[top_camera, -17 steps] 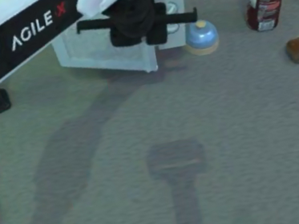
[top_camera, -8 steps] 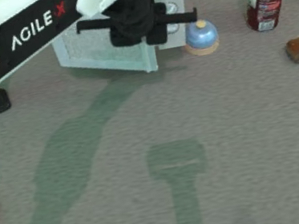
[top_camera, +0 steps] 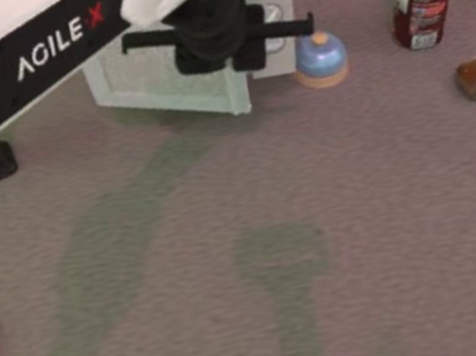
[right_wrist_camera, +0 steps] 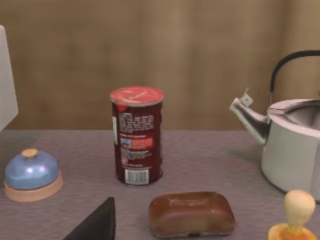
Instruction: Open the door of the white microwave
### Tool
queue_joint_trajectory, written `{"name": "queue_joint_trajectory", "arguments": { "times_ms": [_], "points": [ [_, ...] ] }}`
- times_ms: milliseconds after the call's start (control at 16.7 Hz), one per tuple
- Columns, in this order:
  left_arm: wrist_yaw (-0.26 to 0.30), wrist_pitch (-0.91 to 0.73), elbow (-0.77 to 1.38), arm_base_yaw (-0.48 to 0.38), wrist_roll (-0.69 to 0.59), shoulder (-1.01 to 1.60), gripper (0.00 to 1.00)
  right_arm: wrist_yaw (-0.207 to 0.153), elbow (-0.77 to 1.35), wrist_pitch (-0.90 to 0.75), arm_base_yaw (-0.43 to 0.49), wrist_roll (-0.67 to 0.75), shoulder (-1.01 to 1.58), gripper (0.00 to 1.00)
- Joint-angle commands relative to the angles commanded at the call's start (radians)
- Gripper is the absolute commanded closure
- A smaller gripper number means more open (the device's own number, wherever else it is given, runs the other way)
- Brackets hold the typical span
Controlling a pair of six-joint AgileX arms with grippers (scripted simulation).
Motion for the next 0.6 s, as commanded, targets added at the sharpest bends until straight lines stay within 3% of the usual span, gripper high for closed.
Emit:
{"name": "queue_joint_trajectory", "arguments": {
  "times_ms": [600],
  "points": [
    [0.050, 0.073, -0.150, 0.022, 0.108, -0.100, 1.00, 0.000, 0.000, 0.000, 0.000, 0.000, 0.000, 0.00]
  ]
}}
